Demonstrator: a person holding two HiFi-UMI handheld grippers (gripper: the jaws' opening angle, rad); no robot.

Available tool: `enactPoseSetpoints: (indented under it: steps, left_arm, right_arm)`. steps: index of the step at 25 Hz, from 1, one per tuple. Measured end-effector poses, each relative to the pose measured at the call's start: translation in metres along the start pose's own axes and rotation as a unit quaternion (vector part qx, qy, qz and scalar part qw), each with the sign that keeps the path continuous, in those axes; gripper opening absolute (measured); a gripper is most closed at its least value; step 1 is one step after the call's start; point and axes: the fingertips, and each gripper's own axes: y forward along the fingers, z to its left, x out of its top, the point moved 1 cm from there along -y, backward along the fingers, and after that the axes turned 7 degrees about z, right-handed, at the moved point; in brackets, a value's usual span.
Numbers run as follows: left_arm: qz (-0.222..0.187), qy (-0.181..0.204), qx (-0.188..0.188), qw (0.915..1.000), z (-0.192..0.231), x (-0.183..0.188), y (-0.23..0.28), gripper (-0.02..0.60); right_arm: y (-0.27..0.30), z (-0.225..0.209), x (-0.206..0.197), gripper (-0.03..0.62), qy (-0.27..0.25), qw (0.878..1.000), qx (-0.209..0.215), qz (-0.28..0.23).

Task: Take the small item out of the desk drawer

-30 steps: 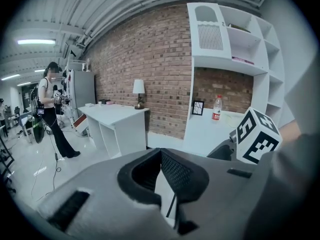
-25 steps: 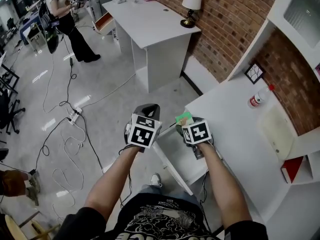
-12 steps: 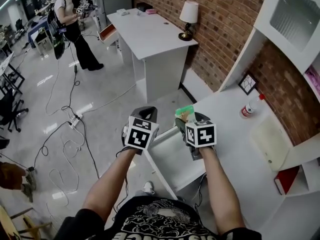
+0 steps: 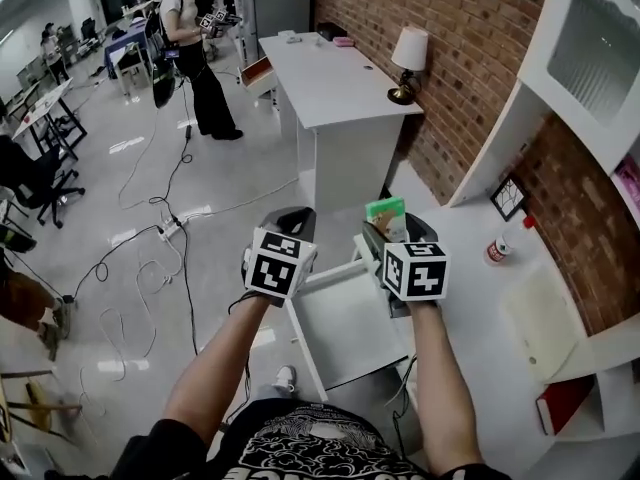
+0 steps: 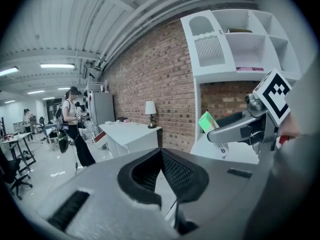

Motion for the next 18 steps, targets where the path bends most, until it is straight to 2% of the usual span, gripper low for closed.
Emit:
enactPoseSetpoints:
  steps: [8, 18]
  left_arm:
    - [-0.013, -0.021, 0.058, 0.9980, 0.006, -0.005, -0.049, 0.005]
    - [-0.022, -0.033, 0.093, 0.9949, 0.006, -0.016, -0.095, 0.005]
  right_arm:
    - [-0.025, 0.017, 0.021, 0.348, -0.016, 0.998, 0.032, -0.054]
    - [-0.053, 0.039, 0.021, 0.348, -0.036, 0.995, 0.041, -0.079]
